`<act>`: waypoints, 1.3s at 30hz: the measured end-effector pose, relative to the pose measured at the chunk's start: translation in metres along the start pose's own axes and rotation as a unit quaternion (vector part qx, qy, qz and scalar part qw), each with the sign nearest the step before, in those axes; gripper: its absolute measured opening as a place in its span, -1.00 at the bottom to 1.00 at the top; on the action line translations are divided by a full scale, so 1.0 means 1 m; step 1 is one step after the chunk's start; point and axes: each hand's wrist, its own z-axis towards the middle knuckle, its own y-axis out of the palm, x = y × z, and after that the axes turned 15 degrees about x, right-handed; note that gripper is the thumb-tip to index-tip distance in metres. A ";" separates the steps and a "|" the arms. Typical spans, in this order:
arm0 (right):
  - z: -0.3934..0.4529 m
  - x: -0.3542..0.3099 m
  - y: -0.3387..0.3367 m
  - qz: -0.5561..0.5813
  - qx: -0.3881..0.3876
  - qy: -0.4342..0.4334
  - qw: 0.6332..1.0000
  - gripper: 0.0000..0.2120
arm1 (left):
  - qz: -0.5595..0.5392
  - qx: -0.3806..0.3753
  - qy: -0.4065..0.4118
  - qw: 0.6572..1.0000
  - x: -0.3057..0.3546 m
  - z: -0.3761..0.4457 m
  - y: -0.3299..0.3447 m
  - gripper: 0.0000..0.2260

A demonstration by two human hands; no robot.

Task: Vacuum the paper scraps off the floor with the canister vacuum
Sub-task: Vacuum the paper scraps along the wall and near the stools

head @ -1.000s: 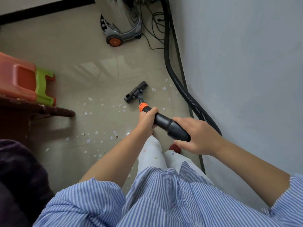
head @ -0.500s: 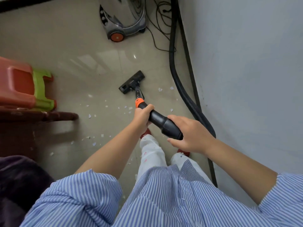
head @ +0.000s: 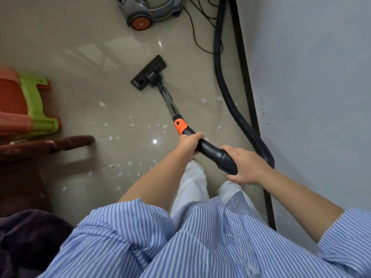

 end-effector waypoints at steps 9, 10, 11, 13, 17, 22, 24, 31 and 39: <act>0.103 -0.057 0.038 0.045 -0.054 0.023 0.997 -0.42 | -0.018 0.061 -0.008 0.998 0.057 0.101 -0.048 -0.76; 0.111 -0.058 0.040 0.055 -0.065 0.035 0.996 -0.42 | -0.020 0.062 -0.010 0.998 0.058 0.107 -0.048 -0.78; 0.118 -0.058 0.041 0.069 -0.079 0.053 0.993 -0.44 | -0.022 0.063 -0.012 0.998 0.059 0.110 -0.046 -0.82; 0.130 -0.056 0.044 0.112 -0.111 0.097 0.983 -0.51 | -0.026 0.059 -0.020 0.998 0.057 0.113 -0.042 -0.89; 0.134 -0.053 0.040 0.189 -0.146 0.142 0.961 -0.57 | -0.065 0.061 -0.009 0.996 0.056 0.108 -0.041 -0.86; 0.128 -0.047 0.011 0.198 -0.111 0.121 0.966 -0.60 | -0.113 0.086 0.032 0.989 0.063 0.092 -0.029 -0.88; 0.119 -0.042 0.001 0.213 -0.115 0.112 0.964 -0.60 | -0.136 0.098 0.044 0.985 0.059 0.083 -0.021 -0.88; 0.015 0.013 -0.007 0.153 -0.138 0.111 0.972 -0.61 | -0.140 0.071 -0.019 0.987 -0.023 0.035 0.032 -0.83; -0.116 0.099 -0.021 0.094 -0.122 0.146 0.977 -0.63 | -0.185 0.006 -0.050 0.981 -0.133 -0.036 0.123 -0.62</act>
